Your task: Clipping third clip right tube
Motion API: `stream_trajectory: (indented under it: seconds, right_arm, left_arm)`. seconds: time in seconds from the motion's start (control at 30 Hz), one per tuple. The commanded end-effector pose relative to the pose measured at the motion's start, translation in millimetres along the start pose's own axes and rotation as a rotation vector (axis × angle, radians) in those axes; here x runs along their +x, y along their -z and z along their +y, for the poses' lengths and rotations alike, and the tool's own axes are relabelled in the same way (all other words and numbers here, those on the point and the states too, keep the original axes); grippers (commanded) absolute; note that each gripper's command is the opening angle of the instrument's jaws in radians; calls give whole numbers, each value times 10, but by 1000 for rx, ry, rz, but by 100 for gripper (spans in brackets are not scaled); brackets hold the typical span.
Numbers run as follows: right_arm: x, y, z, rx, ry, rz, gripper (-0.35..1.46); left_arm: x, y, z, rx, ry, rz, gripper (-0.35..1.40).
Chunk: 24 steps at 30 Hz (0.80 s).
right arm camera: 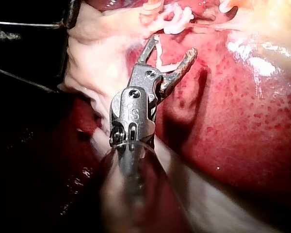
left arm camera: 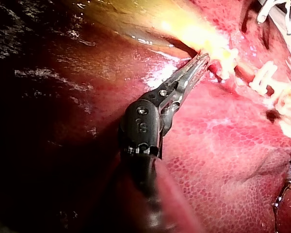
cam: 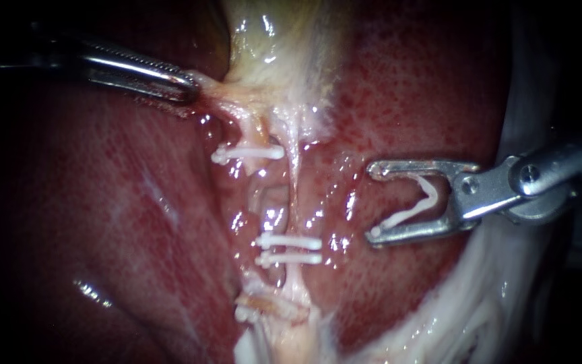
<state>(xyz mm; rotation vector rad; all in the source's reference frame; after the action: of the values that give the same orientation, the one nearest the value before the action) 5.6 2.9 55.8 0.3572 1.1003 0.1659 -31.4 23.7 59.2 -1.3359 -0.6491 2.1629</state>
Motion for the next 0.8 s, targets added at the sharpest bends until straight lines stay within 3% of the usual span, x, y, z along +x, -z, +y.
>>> stream_trajectory:
  seconds: [0.03, 0.17, 0.3, 0.47, 0.63, 0.8]
  right_arm:
    - [0, 0, 0, 0, 0, 0, 50]
    - [0, 0, 0, -1, -1, 0, 50]
    - [3, -3, 0, 4, -1, 1, 50]
    - [11, -17, 1, 43, -4, 13, 50]
    - [19, -43, 7, 79, -88, 26, 50]
    - [21, -73, 14, 105, -168, 69, 50]
  left_arm:
    - [4, 5, 1, -3, 2, 0, -35]
    - [27, 33, 10, 5, 9, 6, -35]
    - [39, 49, 21, 9, 4, 25, -35]
    - [42, 51, 26, 10, 0, 28, -35]
    - [42, 51, 26, 11, 0, 28, -35]
    - [43, 50, 29, 13, 1, 28, -35]
